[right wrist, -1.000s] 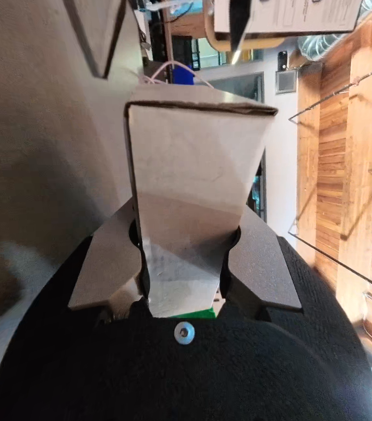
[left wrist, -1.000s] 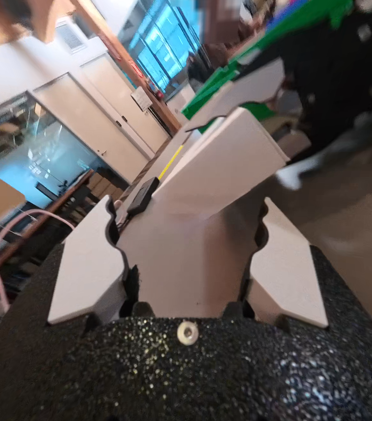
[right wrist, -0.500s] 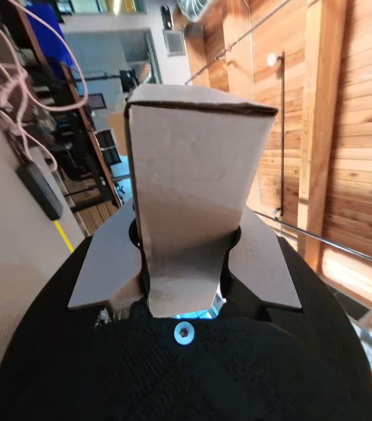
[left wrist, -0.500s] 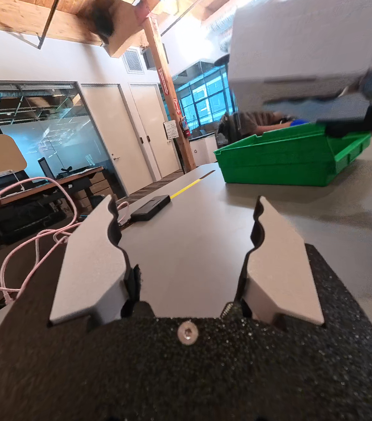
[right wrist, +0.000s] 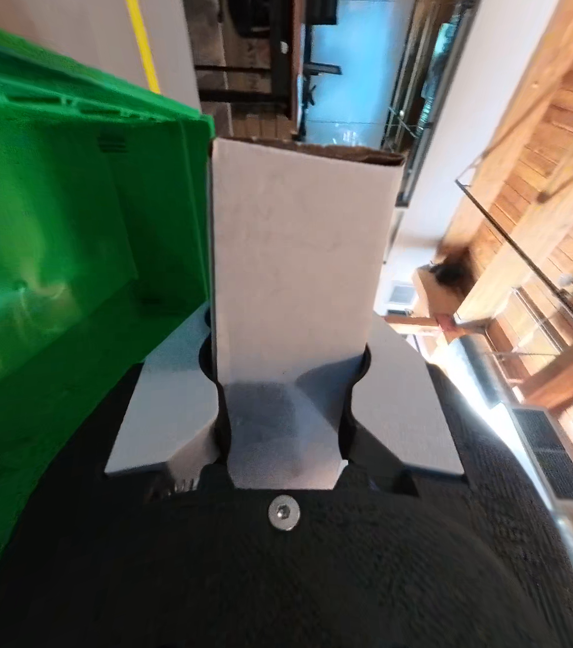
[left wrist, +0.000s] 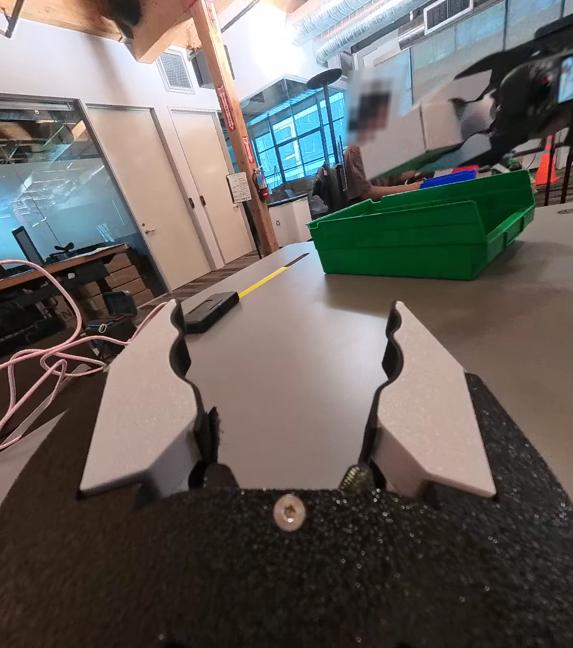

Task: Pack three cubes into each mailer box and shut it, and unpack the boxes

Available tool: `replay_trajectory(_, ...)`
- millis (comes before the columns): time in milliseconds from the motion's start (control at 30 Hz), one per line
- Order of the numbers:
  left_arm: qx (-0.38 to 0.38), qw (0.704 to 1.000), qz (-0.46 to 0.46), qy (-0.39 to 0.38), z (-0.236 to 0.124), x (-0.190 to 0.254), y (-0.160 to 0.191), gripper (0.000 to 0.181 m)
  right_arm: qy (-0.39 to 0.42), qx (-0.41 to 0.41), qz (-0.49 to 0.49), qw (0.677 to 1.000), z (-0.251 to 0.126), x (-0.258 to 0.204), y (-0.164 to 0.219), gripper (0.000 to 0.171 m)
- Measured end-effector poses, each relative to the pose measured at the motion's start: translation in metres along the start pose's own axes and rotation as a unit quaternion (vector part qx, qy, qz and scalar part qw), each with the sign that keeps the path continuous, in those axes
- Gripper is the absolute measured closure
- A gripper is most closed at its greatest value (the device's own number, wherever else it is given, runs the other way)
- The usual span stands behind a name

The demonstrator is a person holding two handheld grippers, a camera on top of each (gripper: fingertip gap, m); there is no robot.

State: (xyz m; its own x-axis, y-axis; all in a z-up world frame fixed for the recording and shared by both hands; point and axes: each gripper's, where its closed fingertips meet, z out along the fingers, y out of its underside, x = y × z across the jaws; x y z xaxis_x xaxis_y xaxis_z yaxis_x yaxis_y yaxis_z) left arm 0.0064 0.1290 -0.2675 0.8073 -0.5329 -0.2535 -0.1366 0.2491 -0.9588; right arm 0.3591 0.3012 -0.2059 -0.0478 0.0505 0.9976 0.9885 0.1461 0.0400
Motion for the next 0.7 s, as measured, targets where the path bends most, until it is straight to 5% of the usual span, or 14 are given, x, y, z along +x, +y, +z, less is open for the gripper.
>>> replay_trajectory(300,-0.008,1.0,0.01,0.011,0.002,0.006,0.002,0.069,-0.122,0.005,-0.076,0.99,0.057,-0.069,-0.006,0.096)
replay_trajectory(533,-0.005,1.0,0.014,0.013,0.001,0.008,0.0,0.072,-0.109,-0.043,-0.028,0.993,0.094,-0.081,0.006,0.094)
replay_trajectory(700,-0.004,1.0,0.006,0.015,0.001,0.007,-0.001,0.073,-0.286,-0.072,-0.003,0.956,0.076,-0.129,0.019,0.052)
